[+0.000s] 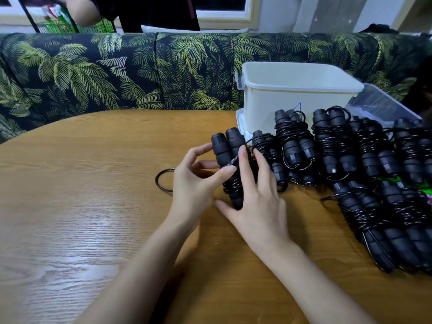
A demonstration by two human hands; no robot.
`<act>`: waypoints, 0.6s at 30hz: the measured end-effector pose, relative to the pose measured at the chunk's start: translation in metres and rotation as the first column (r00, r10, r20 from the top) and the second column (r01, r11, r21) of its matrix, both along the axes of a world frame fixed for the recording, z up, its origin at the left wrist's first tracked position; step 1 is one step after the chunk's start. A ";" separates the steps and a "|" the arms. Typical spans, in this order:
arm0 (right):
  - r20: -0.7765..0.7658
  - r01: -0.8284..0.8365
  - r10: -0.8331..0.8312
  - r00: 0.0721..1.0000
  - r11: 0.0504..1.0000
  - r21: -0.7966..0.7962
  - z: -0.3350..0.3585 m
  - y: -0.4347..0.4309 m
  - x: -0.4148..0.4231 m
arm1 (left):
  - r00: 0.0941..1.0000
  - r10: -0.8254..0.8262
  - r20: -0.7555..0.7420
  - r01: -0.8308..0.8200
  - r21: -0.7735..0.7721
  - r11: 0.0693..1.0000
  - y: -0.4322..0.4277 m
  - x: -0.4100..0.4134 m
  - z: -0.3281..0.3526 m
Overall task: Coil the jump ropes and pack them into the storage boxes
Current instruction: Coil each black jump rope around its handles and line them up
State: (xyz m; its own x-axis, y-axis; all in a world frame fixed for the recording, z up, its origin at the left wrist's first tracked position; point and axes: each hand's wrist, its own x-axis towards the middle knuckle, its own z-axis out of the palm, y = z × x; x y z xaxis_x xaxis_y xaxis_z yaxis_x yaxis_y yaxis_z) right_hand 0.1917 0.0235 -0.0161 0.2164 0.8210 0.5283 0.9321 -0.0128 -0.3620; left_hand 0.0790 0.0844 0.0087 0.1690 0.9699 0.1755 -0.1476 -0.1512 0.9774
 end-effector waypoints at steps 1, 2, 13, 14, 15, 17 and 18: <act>-0.005 0.032 -0.032 0.999 0.999 0.017 0.000 0.000 0.001 | 1.000 -0.029 0.008 0.029 0.006 1.000 0.000 0.001 0.000; -0.026 0.046 -0.045 0.999 0.998 0.038 -0.002 0.001 0.004 | 0.998 -0.054 0.009 0.054 0.016 0.998 -0.001 0.000 0.000; -0.744 -0.287 0.269 0.611 0.952 0.109 0.003 0.001 0.021 | 0.987 -0.126 -0.096 0.144 0.213 0.967 0.013 -0.010 -0.002; -0.760 -0.313 0.290 0.581 0.942 0.120 0.005 0.000 0.021 | 0.990 -0.120 -0.080 0.135 0.207 0.969 0.013 -0.011 -0.002; -0.768 -0.336 0.310 0.561 0.933 0.132 0.006 -0.001 0.021 | 0.991 -0.117 -0.064 0.127 0.193 0.973 0.013 -0.011 -0.001; -0.772 -0.367 0.336 0.540 0.919 0.144 0.008 -0.002 0.022 | 0.991 -0.135 -0.021 0.137 0.123 0.983 0.013 -0.012 0.000; -0.775 -0.381 0.342 0.531 0.914 0.143 0.008 -0.002 0.023 | 0.987 -0.160 -0.006 0.160 0.074 0.984 0.013 -0.013 0.001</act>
State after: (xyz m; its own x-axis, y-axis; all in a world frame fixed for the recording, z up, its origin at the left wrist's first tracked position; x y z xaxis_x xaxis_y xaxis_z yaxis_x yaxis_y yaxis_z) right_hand 0.2144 0.0216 -0.0078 0.2024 0.9399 0.2748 0.2262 0.2282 -0.9470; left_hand 0.0661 0.0969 0.0101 0.3211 0.9145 0.2461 -0.1754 -0.1980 0.9644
